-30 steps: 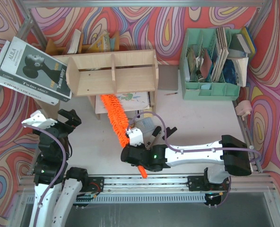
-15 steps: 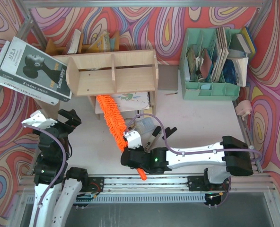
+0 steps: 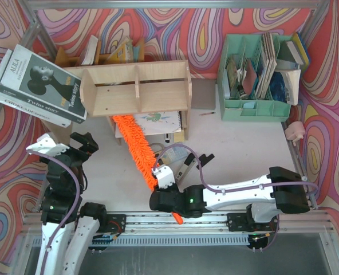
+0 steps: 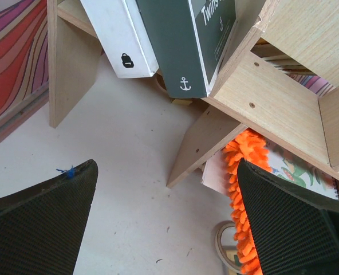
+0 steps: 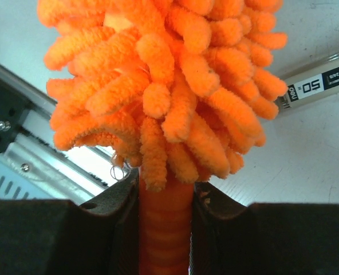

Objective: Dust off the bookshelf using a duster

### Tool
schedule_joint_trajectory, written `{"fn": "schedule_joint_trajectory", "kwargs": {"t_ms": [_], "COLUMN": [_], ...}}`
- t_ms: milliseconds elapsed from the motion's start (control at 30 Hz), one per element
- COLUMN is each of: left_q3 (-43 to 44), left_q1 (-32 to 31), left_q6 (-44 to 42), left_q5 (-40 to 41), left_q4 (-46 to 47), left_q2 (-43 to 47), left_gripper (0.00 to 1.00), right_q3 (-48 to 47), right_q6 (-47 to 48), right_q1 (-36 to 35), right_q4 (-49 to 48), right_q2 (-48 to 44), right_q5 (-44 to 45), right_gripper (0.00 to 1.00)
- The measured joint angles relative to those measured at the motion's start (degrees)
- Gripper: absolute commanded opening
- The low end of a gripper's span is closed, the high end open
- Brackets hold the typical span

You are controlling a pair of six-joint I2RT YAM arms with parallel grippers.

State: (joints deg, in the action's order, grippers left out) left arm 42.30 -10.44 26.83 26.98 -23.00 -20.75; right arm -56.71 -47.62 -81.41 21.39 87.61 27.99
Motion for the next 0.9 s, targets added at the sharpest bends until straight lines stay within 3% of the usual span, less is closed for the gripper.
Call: {"fn": "schedule_joint_trajectory", "kwargs": {"t_ms": [233, 633, 900], "left_q3": [0.0, 0.02, 0.0], "left_q1": [0.0, 0.04, 0.04], "left_q6": [0.0, 0.02, 0.02], "left_q5": [0.02, 0.0, 0.0], "left_q4": [0.0, 0.0, 0.0], "left_q2": [0.0, 0.0, 0.0], "left_gripper": [0.99, 0.98, 0.98], "right_q3": [-2.93, 0.98, -1.9], "right_q6": [-1.01, -3.45, -2.95], "right_q1": [-3.72, -5.01, -6.05], "right_q4": [3.52, 5.33, 8.33], "right_q2": [-1.33, -1.51, -2.16], "right_q5": [2.47, 0.55, 3.17], "right_gripper": [0.0, 0.0, 0.0]}}
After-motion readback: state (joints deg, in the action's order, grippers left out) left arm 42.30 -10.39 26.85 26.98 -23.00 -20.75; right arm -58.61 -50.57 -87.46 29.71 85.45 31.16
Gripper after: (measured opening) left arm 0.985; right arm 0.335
